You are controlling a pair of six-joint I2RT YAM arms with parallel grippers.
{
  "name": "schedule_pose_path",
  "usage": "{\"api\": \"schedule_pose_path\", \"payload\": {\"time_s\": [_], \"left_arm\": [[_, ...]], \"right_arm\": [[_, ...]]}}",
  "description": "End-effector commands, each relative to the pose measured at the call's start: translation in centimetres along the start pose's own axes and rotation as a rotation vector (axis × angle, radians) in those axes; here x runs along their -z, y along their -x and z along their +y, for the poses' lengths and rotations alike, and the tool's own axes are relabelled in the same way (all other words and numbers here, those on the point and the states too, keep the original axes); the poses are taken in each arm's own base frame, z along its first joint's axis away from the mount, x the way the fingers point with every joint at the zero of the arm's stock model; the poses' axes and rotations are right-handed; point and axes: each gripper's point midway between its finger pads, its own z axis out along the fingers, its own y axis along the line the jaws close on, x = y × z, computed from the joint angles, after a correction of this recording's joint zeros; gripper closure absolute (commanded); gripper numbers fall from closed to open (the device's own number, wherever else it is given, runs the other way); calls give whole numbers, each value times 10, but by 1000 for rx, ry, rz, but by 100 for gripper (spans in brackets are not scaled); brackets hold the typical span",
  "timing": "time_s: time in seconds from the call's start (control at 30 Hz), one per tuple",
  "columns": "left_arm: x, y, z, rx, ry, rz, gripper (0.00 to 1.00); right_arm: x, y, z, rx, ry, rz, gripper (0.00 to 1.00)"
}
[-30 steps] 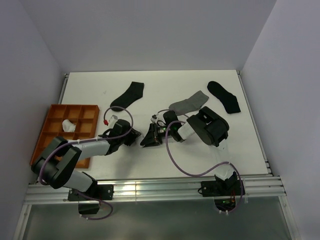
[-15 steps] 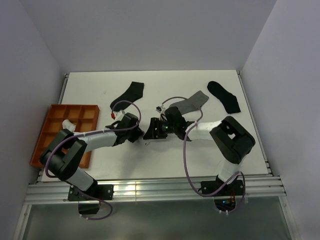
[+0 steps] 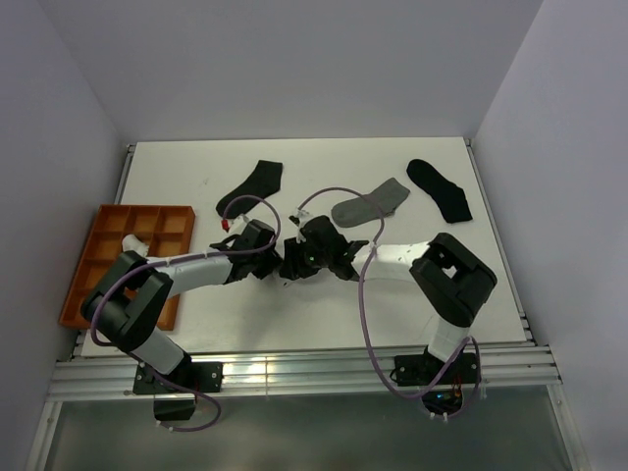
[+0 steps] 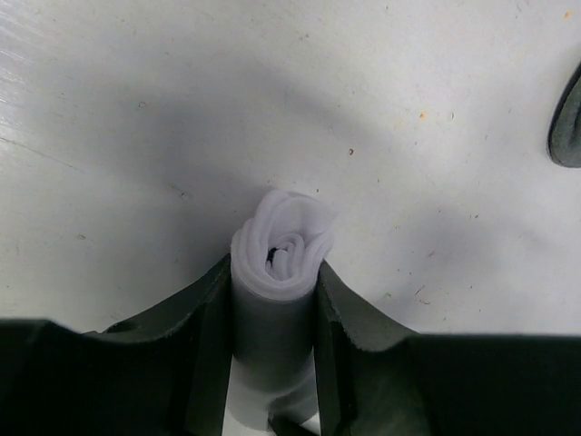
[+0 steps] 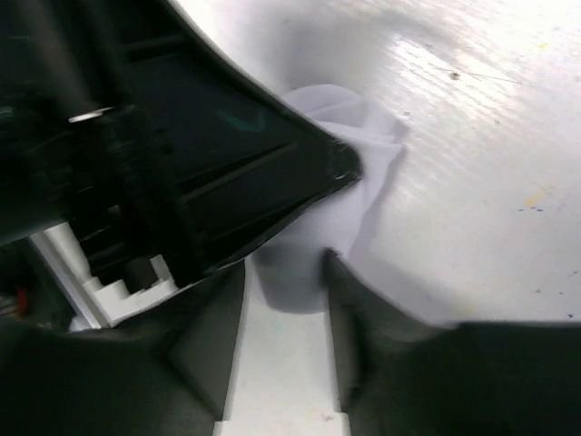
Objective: Roll the socks
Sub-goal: Roll the sock at the center of the board.
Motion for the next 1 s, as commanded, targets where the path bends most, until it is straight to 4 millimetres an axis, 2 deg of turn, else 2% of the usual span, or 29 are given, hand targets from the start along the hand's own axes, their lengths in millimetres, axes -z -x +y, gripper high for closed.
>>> {"api": "schedule_pose_path", "payload": {"time_s": [0.0,0.07,0.1,0.2,0.3,0.53,0.57,0.83,0.97], "left_arm": [[3,-49,97,-135,307,171,63],[4,-49,94,-136,283,169,62],[5,-49,94,-134,274,167,59],[9,-47,89,-123,221,150,52],[11,-49,83,-112,160,150,46],[13,-55,79,-115,75,163,41],[14,-56,84,-114,78,163,41],[22,-39,87,-80,45,89,38],[19,-36,85,-77,32,86,38]], "right_arm": [[-13,11,3,32,-8,-42,59],[-18,4,-3,10,-18,-21,67],[-18,0,-6,-3,-21,-12,77],[-18,-7,-15,-60,-16,3,92],[-17,-11,-22,-110,6,22,100],[-18,-18,-27,-229,98,75,100],[-18,-18,-25,-236,107,84,100],[-21,-26,-23,-298,186,130,100],[-21,-26,-21,-324,215,138,100]]}}
